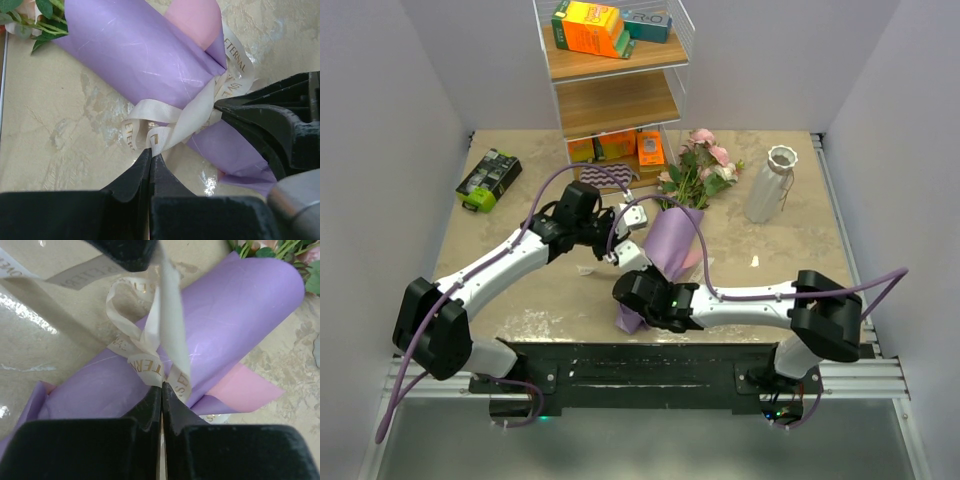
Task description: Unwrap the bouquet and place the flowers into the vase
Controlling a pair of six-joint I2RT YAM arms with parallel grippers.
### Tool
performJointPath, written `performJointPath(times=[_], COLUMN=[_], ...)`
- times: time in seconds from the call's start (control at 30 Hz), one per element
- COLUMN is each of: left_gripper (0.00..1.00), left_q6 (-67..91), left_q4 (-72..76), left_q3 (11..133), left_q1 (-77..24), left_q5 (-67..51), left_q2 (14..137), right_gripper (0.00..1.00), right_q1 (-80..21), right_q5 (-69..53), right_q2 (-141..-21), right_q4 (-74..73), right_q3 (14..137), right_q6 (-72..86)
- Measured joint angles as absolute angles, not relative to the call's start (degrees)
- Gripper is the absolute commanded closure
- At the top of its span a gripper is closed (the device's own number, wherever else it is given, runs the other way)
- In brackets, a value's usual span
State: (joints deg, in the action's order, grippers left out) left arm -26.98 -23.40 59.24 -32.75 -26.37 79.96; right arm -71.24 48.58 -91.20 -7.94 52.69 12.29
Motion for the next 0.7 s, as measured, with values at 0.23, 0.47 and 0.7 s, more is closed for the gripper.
performJointPath(times=[0.23, 0.47, 0.7], left_gripper=[1.00, 1.00, 1.00], left_q6=[-23.9, -21.3, -19.9], left_q4=[-23.4, -22.6, -24.9], left_q3=[59.9, 60.5, 63.9], left_q1=[-28.4, -24.8, -20.0], left_q5=[-27.6, -28.4, -27.3], left_q2=[80.7, 80.2, 75.2], right_gripper=[1.00, 1.00, 1.00], right_q1=[-71.2, -71.2, -71.2], right_q5=[49.8, 52.1, 60.7], right_q2=[-80.8, -72.9, -63.6], right_q4=[-7.7, -10.5, -27.6], right_q3=[50.6, 49.0, 50.3], right_q6=[13.0, 17.6, 32.1])
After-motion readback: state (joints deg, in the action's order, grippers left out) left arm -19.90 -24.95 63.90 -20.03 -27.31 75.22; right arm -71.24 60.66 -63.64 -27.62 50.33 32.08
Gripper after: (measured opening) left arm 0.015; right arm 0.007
